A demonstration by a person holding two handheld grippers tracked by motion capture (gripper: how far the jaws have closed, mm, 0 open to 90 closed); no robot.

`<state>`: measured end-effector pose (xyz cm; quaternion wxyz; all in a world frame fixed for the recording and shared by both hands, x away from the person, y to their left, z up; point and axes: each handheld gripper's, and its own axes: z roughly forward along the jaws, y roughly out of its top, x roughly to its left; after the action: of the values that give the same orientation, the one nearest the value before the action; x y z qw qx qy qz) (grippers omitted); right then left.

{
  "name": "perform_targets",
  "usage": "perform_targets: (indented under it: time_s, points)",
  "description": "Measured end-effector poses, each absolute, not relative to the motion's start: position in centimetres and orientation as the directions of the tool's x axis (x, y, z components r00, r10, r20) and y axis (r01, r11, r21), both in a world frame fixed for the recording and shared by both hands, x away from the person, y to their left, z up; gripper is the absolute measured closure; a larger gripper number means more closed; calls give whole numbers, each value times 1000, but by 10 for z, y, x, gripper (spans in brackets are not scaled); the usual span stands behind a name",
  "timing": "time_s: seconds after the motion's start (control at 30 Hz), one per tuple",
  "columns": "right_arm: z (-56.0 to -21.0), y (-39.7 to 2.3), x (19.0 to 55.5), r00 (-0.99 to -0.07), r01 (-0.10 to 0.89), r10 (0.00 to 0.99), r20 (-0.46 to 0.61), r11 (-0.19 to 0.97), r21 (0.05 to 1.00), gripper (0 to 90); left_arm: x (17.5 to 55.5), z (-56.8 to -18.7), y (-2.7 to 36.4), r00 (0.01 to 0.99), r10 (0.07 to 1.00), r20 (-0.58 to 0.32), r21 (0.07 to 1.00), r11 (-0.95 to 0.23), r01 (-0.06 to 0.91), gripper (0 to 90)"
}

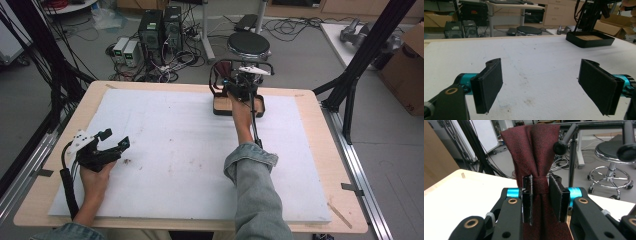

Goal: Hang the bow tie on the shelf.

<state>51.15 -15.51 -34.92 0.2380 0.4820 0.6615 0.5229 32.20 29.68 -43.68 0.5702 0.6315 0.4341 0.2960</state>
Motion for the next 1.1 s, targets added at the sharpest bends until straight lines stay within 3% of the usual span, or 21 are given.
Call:
perform_targets:
  time_s: [0.73, 1.1]
  points:
    - [-344, -155, 507, -449, 392, 873, 188, 4, 920, 637, 322, -437, 297, 449, 885, -122, 977, 28, 210, 198]
    - [-325, -160, 492, -502, 334, 848, 169, 10, 943, 498, 322, -437, 296, 449, 885, -123, 977, 29, 211, 197]
